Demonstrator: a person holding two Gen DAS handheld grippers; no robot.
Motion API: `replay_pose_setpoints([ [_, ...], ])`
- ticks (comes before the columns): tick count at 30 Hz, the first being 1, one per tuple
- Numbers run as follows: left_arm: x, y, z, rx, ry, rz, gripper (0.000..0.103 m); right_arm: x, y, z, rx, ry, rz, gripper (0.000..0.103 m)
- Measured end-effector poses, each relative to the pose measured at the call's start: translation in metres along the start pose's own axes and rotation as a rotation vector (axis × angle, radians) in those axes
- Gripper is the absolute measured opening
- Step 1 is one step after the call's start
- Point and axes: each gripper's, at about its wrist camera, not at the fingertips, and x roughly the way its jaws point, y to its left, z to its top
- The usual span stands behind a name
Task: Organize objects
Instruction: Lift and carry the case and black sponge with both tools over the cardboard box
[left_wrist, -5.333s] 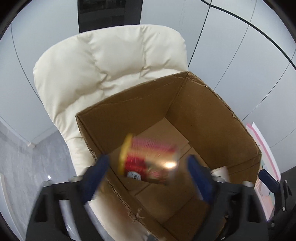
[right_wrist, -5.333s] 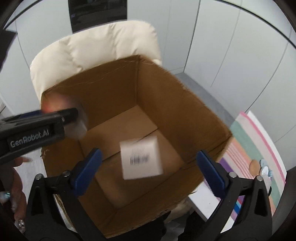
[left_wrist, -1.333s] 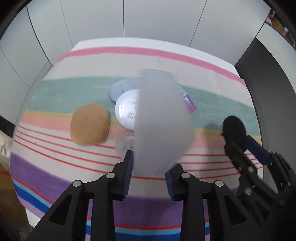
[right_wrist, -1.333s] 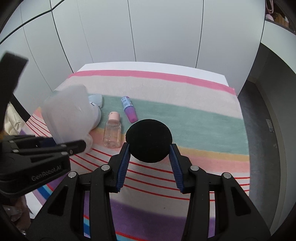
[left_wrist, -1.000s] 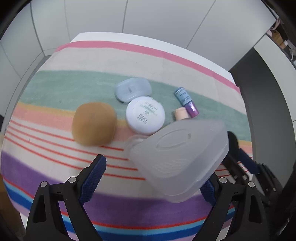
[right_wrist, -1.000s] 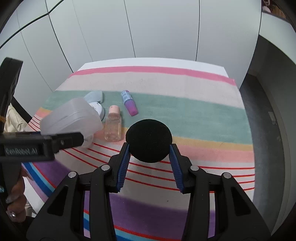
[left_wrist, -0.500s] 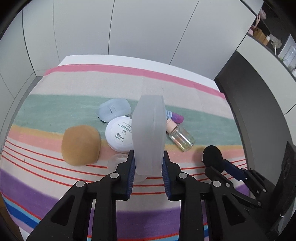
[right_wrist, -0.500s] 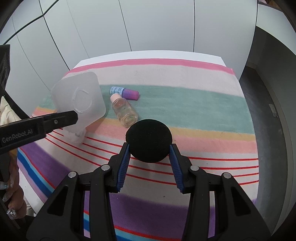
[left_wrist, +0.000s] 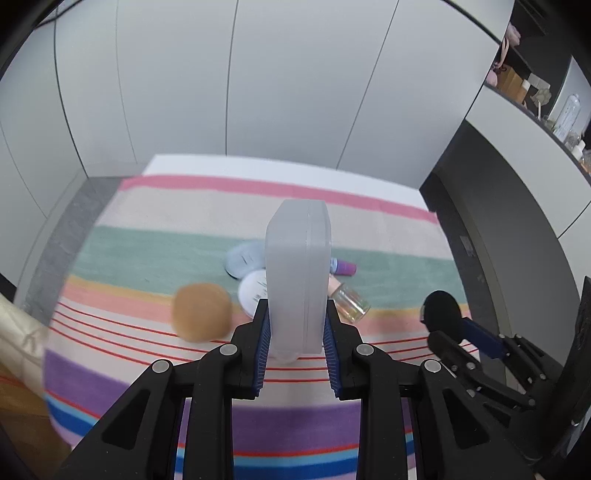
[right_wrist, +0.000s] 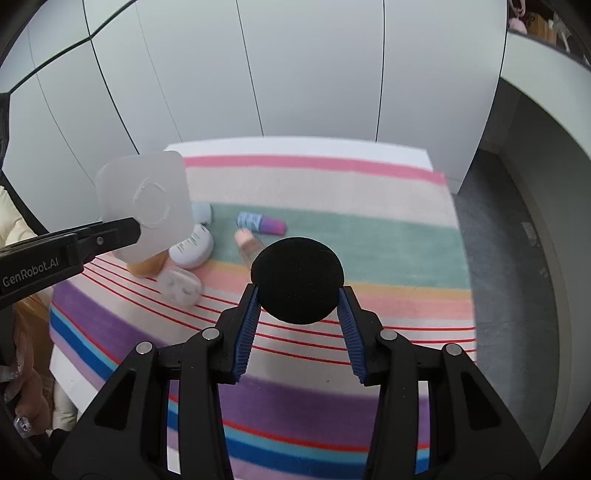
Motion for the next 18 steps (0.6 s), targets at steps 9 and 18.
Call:
replay_pose_setpoints([
  [9, -0.076, 0.01, 0.0, -0.01, -0.074, 0.021, 0.027, -0.073, 0.018, 0.013, -0.004, -0.07, 0.0, 0.045],
  [18, -0.128, 0.012, -0.022, 0.008, -0.089, 0.047, 0.027, -0.123, 0.027, -0.003, 0.008, -0.081, -0.007, 0.045],
])
